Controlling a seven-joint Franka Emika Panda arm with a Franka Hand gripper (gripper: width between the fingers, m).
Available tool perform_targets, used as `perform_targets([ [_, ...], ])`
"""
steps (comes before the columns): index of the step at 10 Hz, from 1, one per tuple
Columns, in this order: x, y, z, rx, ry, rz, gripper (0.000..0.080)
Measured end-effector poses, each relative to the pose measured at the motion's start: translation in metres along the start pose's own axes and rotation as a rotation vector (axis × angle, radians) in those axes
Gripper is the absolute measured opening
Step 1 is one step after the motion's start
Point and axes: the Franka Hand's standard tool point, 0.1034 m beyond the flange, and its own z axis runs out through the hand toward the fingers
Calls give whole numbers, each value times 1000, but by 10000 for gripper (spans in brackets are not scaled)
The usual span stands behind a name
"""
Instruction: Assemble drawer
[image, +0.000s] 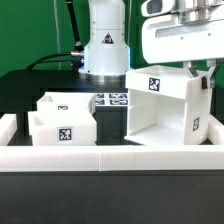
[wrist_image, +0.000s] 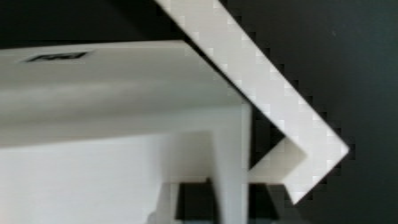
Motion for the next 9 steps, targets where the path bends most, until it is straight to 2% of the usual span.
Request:
perform_targets([
  [2,6,-2,-2,9,4,117,48],
  [7,6,-2,-3,25,-20,382,48],
  [9,9,-3,-2,41,-48,545,48],
])
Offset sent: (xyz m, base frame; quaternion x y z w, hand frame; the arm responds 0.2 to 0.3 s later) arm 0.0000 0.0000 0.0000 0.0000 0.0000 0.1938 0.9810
